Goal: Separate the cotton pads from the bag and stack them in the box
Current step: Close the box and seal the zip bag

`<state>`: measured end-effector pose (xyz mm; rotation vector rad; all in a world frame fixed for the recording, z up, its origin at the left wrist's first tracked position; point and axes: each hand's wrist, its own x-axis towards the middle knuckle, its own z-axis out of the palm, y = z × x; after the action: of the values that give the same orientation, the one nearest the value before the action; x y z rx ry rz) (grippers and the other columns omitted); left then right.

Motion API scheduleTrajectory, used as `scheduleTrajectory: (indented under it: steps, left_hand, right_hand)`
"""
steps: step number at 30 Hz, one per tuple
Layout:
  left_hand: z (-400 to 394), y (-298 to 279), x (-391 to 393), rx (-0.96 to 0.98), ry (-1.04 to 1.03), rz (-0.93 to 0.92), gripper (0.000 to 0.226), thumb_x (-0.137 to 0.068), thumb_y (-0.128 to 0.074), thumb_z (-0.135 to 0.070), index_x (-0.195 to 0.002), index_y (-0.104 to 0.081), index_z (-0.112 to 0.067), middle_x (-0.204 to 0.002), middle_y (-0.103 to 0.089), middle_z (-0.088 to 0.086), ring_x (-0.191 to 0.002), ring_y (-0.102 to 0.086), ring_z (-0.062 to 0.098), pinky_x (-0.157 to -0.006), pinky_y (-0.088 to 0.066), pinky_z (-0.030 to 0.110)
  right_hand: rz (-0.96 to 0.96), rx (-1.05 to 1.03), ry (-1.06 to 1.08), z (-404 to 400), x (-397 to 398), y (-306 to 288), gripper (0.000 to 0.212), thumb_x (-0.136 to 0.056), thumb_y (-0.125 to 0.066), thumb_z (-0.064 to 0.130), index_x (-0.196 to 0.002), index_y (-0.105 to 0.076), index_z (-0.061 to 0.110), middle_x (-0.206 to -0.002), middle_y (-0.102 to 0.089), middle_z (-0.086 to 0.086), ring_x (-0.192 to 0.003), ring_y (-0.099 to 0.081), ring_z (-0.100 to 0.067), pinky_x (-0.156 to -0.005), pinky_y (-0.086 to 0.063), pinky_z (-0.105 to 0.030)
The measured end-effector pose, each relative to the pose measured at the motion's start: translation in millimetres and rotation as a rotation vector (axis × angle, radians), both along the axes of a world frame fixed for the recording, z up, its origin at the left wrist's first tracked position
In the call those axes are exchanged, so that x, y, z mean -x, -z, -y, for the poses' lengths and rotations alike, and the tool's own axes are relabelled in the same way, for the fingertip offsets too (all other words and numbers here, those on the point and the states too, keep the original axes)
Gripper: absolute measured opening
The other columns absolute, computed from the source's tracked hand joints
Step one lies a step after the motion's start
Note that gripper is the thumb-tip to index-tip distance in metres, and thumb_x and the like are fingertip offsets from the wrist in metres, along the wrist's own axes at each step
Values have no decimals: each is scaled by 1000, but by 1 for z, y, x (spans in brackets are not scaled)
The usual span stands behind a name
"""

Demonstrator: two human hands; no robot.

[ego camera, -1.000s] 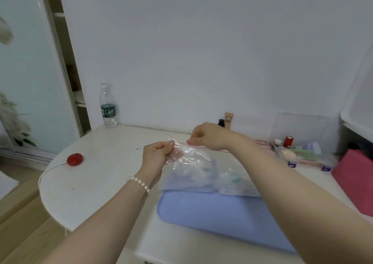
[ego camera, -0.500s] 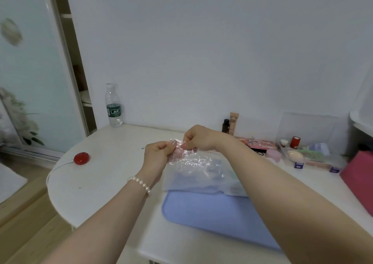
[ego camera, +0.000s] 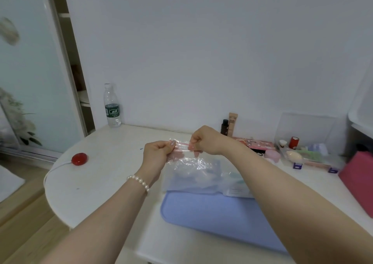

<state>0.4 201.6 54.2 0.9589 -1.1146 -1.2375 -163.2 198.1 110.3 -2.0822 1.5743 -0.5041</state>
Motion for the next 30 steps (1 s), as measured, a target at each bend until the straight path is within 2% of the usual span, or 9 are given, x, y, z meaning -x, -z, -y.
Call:
scheduleTrajectory:
  steps: [3,8,10,13,16,19,24,27,30]
  left_hand:
    - [4,2,-6,-22,-27,-28,16,-89,-59,1,-74,-64,4,-56,-67,9,-51,-68,18,-52,-55,22]
    - [5,0,-4,-26,-19,4,17,-89,-58,2,-72,-64,3,-54,-67,8,-50,-68,18,-54,-56,22]
    - [8,1,-10,-41,-46,-6,19,-89,-58,2,-72,-64,2,-56,-68,8,-51,-68,18,-58,-57,25]
    - [9,2,-14,-23,-47,81,21,-91,-58,-5,-70,-65,-2,-55,-68,5,-53,-68,14,-63,-48,28]
    - [7,4,-9,-35,-32,67,21,-90,-58,-5,-70,-65,-2,-54,-68,6,-53,-68,16,-65,-50,28]
    - [8,2,-9,-49,-39,22,20,-90,-59,-2,-70,-64,0,-55,-68,7,-52,-68,17,-61,-55,27]
    - [8,2,-8,-28,-22,98,19,-90,-59,-5,-72,-65,-1,-55,-69,5,-53,-68,14,-58,-45,26]
    - [10,2,-10,-61,-28,21,17,-90,-58,-1,-74,-63,2,-55,-68,8,-52,-69,18,-56,-55,23]
    - [14,6,-16,-60,-34,59,18,-90,-59,-4,-73,-64,0,-58,-70,7,-55,-69,17,-65,-51,30]
  right_hand:
    - [-10,-27,10,-3,12,-1,15,-87,-64,17,-78,-66,5,-60,-61,3,-58,-49,-8,-64,-42,-24]
    - [-6,2,26,-6,18,1,20,-87,-63,14,-82,-67,-4,-60,-61,4,-58,-54,2,-62,-42,-17]
    - [-21,-36,12,-9,28,0,13,-87,-64,15,-83,-68,2,-62,-63,5,-55,-50,1,-60,-40,-17]
    - [-36,-17,43,-11,41,2,14,-84,-67,16,-71,-65,17,-56,-61,7,-50,-49,6,-63,-39,-19]
    - [16,-25,45,-13,45,5,15,-82,-70,15,-68,-66,19,-50,-61,10,-48,-50,8,-63,-39,-19]
    - [58,-65,47,-18,56,4,12,-81,-70,16,-70,-69,20,-51,-64,12,-55,-50,-3,-66,-43,-23]
    - [87,-12,106,-21,66,7,19,-80,-71,16,-62,-66,20,-44,-61,9,-63,-48,-18,-62,-39,-26]
    - [136,-71,85,-26,75,6,9,-81,-70,17,-72,-71,15,-53,-66,9,-56,-51,-7,-66,-44,-20]
    - [190,-64,118,-32,86,9,12,-82,-69,12,-70,-69,11,-53,-67,6,-47,-50,-2,-64,-45,-18]
